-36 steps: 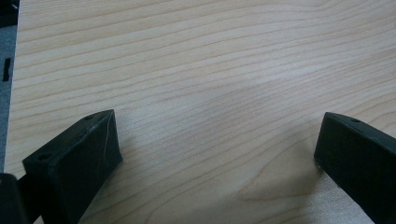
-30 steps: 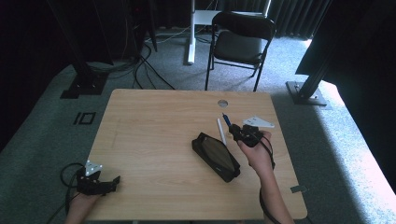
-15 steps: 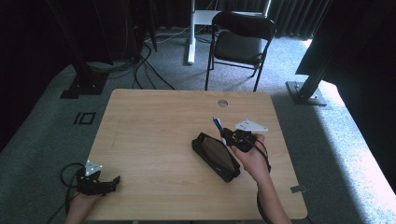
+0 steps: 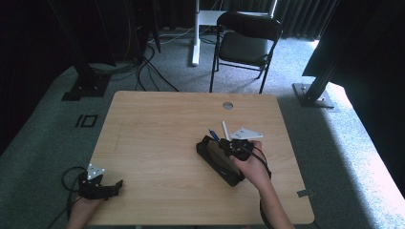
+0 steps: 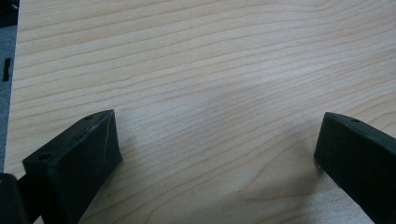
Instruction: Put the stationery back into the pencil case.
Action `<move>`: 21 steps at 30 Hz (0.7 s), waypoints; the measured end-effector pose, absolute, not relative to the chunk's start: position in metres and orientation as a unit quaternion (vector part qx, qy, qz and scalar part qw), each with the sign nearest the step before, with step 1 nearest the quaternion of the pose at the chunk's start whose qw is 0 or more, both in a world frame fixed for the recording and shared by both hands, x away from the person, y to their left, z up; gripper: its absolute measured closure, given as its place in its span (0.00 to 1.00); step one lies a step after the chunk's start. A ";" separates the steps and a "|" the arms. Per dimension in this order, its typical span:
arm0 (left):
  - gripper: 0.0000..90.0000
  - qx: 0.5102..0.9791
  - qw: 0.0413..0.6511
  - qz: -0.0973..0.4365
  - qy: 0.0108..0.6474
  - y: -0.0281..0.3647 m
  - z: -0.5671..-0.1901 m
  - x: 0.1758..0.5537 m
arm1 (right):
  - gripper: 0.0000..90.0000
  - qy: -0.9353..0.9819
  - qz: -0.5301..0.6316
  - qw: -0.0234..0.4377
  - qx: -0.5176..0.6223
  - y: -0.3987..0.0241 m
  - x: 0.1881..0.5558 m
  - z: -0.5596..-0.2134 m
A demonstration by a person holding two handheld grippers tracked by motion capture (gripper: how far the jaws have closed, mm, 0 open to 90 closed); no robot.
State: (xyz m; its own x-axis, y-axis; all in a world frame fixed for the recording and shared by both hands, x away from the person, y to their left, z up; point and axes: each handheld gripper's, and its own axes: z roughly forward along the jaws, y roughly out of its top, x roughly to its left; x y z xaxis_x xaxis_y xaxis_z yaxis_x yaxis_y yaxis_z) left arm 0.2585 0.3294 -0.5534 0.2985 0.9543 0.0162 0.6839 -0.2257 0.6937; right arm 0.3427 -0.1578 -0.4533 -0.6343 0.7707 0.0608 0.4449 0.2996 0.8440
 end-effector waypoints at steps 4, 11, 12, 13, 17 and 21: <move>0.01 0.749 0.297 0.228 0.547 0.329 -0.553 0.258 | 0.88 0.796 0.435 0.175 0.383 -0.156 0.344 -0.461; 0.01 0.749 0.297 0.228 0.547 0.329 -0.553 0.258 | 0.88 0.810 0.412 0.163 0.384 -0.156 0.345 -0.469; 0.01 0.749 0.297 0.228 0.547 0.329 -0.553 0.258 | 0.88 0.812 0.409 0.161 0.383 -0.156 0.345 -0.469; 0.01 0.749 0.297 0.228 0.547 0.329 -0.553 0.259 | 0.88 0.814 0.407 0.160 0.383 -0.155 0.346 -0.470; 0.01 0.749 0.297 0.228 0.547 0.329 -0.553 0.259 | 0.88 0.821 0.397 0.154 0.380 -0.152 0.346 -0.473; 0.01 0.749 0.297 0.228 0.547 0.329 -0.553 0.259 | 0.88 0.829 0.381 0.149 0.382 -0.149 0.348 -0.477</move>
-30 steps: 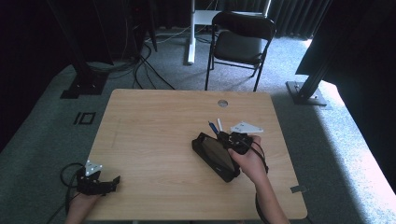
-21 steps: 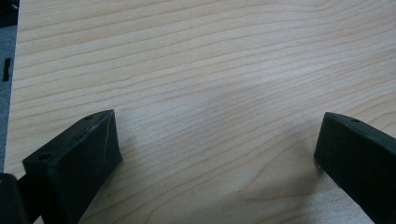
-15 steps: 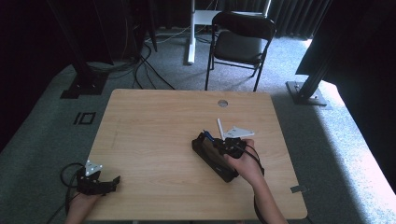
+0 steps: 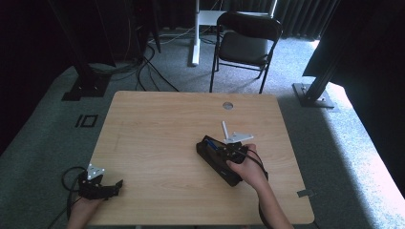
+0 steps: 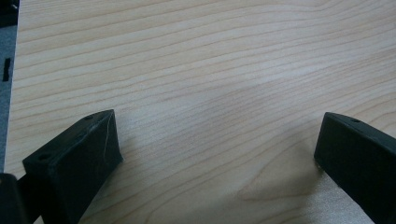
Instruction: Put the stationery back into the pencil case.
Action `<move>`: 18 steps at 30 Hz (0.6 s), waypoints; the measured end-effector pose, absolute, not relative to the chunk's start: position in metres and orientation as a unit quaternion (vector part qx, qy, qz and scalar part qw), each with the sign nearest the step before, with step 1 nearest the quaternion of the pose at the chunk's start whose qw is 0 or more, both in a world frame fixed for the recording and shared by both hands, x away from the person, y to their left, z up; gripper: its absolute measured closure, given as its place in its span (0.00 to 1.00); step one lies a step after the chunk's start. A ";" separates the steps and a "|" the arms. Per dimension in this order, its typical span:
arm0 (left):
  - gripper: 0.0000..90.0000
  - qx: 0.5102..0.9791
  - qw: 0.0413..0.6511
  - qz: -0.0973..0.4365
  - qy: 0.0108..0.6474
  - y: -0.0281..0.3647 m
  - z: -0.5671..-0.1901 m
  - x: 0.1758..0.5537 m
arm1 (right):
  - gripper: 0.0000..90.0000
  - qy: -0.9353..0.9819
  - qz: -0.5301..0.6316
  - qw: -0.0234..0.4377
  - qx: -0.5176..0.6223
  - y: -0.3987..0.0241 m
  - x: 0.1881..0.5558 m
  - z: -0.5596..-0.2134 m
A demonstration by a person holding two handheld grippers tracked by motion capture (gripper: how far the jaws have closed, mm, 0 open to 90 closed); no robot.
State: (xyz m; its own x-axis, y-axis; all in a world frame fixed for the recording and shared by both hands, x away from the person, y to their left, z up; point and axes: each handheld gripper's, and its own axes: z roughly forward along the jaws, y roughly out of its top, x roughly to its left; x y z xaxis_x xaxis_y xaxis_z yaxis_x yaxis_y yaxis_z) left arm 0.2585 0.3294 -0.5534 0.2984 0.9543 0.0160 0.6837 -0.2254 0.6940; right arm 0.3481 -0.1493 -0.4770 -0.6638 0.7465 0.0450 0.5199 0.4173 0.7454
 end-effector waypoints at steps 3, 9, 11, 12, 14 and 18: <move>0.01 0.749 0.297 0.228 0.547 0.329 -0.553 0.259 | 0.88 0.834 0.368 0.146 0.385 -0.147 0.349 -0.479; 0.01 0.749 0.297 0.228 0.547 0.329 -0.553 0.258 | 0.88 0.844 0.346 0.138 0.385 -0.138 0.354 -0.484; 0.01 0.749 0.297 0.228 0.547 0.329 -0.553 0.259 | 0.88 0.849 0.338 0.138 0.383 -0.136 0.356 -0.486; 0.01 0.749 0.297 0.228 0.547 0.329 -0.553 0.259 | 0.88 0.849 0.338 0.138 0.383 -0.136 0.356 -0.486; 0.01 0.749 0.297 0.228 0.547 0.329 -0.553 0.258 | 0.88 0.852 0.330 0.131 0.386 -0.132 0.358 -0.488; 0.01 0.749 0.297 0.228 0.547 0.329 -0.553 0.259 | 0.88 0.855 0.320 0.127 0.387 -0.128 0.362 -0.491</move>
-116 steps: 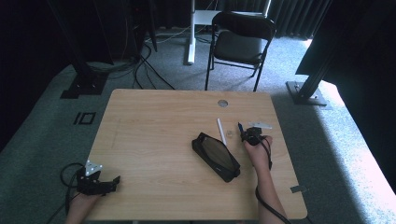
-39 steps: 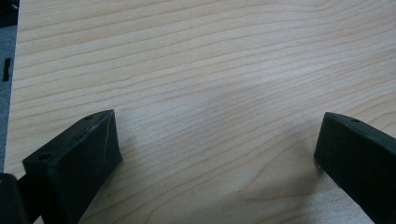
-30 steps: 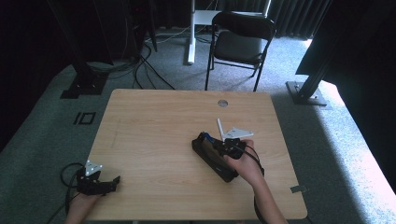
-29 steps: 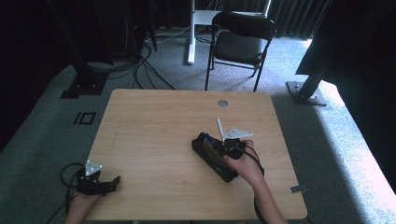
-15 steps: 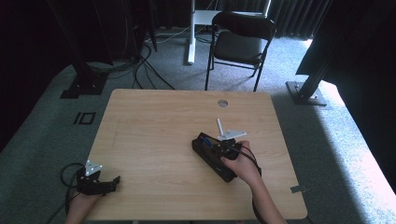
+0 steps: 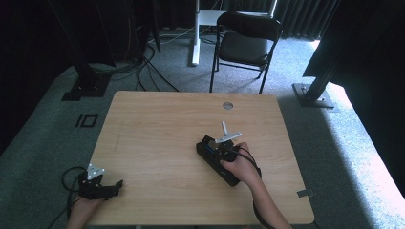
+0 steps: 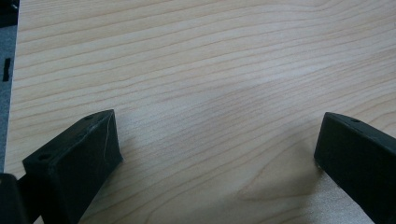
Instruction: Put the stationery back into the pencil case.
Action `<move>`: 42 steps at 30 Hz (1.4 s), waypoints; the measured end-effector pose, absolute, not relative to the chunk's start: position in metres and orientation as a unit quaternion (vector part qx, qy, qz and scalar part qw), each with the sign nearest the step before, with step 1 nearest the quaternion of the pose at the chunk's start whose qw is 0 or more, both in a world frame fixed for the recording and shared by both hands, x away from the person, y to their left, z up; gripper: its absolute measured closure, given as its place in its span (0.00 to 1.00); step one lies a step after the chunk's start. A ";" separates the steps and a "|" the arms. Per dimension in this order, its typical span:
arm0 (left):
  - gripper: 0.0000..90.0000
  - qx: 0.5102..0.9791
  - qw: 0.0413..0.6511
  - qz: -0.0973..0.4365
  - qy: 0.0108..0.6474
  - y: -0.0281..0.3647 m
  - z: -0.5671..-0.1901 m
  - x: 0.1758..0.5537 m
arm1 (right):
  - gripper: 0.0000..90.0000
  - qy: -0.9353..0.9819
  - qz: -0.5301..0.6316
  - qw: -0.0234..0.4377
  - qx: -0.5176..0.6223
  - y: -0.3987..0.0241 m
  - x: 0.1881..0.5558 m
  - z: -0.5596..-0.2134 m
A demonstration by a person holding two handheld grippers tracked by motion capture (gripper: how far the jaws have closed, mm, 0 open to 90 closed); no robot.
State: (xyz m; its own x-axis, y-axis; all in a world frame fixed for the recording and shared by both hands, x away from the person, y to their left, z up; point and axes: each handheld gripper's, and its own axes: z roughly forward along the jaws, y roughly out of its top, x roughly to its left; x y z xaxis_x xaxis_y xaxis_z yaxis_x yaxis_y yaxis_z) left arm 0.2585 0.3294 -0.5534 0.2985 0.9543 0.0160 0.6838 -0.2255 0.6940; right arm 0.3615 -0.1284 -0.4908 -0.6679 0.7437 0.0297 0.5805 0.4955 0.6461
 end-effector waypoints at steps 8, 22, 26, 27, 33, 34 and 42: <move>0.01 0.749 0.297 0.228 0.547 0.329 -0.553 0.259 | 0.88 0.862 0.303 0.123 0.387 -0.122 0.367 -0.498; 0.01 0.749 0.297 0.228 0.547 0.329 -0.553 0.258 | 0.88 0.874 0.278 0.101 0.386 -0.120 0.371 -0.507; 0.01 0.749 0.297 0.228 0.547 0.329 -0.553 0.259 | 0.85 0.872 0.284 0.099 0.386 -0.121 0.371 -0.506; 0.01 0.749 0.297 0.228 0.547 0.329 -0.553 0.259 | 0.85 0.869 0.288 0.095 0.391 -0.121 0.371 -0.506; 0.01 0.749 0.297 0.228 0.547 0.329 -0.553 0.259 | 0.86 0.868 0.298 0.103 0.383 -0.124 0.367 -0.499; 0.01 0.749 0.297 0.228 0.547 0.329 -0.553 0.259 | 0.86 0.867 0.302 0.105 0.383 -0.125 0.366 -0.496; 0.01 0.749 0.297 0.228 0.547 0.329 -0.553 0.259 | 0.85 0.857 0.328 0.115 0.381 -0.134 0.362 -0.479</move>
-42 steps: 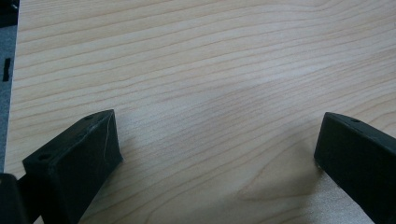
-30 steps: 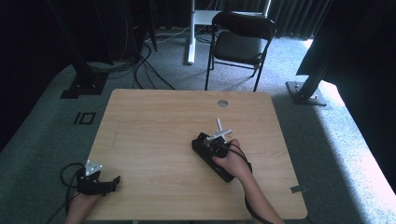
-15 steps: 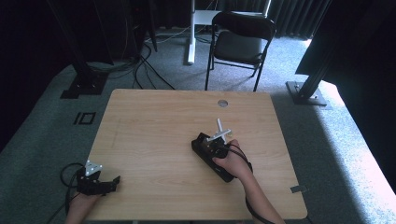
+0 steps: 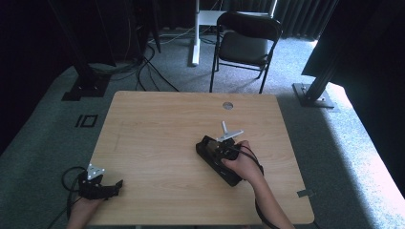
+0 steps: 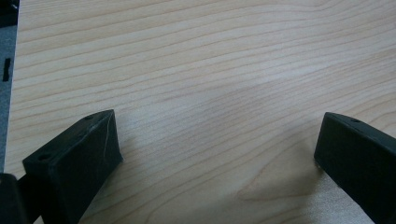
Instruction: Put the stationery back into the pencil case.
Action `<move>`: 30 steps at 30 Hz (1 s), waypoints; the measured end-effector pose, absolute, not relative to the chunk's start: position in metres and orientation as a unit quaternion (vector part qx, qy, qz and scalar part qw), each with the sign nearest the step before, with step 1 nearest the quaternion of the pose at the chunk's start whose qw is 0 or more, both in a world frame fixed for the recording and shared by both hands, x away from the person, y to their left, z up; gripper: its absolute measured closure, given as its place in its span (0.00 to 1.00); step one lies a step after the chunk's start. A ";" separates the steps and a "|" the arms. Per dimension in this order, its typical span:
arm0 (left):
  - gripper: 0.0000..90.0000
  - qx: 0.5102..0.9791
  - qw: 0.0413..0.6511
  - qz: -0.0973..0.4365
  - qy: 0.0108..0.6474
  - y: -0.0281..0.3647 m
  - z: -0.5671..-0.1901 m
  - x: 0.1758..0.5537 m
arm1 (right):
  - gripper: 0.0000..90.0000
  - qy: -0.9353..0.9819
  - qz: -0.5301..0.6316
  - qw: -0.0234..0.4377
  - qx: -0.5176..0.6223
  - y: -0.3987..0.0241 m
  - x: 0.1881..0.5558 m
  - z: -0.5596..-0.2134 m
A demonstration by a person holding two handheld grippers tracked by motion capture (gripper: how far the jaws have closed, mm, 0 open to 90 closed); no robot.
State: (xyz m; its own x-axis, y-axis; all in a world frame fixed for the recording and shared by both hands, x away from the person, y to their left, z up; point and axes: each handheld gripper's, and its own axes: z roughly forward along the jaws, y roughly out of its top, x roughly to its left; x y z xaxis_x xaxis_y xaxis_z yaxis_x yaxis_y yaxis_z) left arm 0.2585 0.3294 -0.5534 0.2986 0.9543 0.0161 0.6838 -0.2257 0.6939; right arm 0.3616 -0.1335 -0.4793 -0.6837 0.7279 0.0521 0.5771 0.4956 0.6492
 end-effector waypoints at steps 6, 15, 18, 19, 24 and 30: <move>0.01 0.749 0.297 0.228 0.547 0.329 -0.553 0.259 | 0.85 0.846 0.355 0.125 0.379 -0.143 0.357 -0.465; 0.01 0.749 0.297 0.228 0.547 0.329 -0.553 0.259 | 0.84 0.818 0.396 0.144 0.391 -0.159 0.357 -0.449; 0.01 0.749 0.297 0.228 0.547 0.329 -0.553 0.259 | 0.83 0.810 0.403 0.153 0.398 -0.164 0.358 -0.447; 0.01 0.749 0.297 0.228 0.547 0.329 -0.553 0.259 | 0.83 0.807 0.404 0.156 0.401 -0.166 0.359 -0.447; 0.01 0.749 0.297 0.228 0.547 0.329 -0.553 0.259 | 0.83 0.797 0.407 0.171 0.412 -0.172 0.362 -0.447; 0.01 0.749 0.297 0.228 0.547 0.329 -0.553 0.259 | 0.82 0.779 0.409 0.186 0.438 -0.181 0.370 -0.452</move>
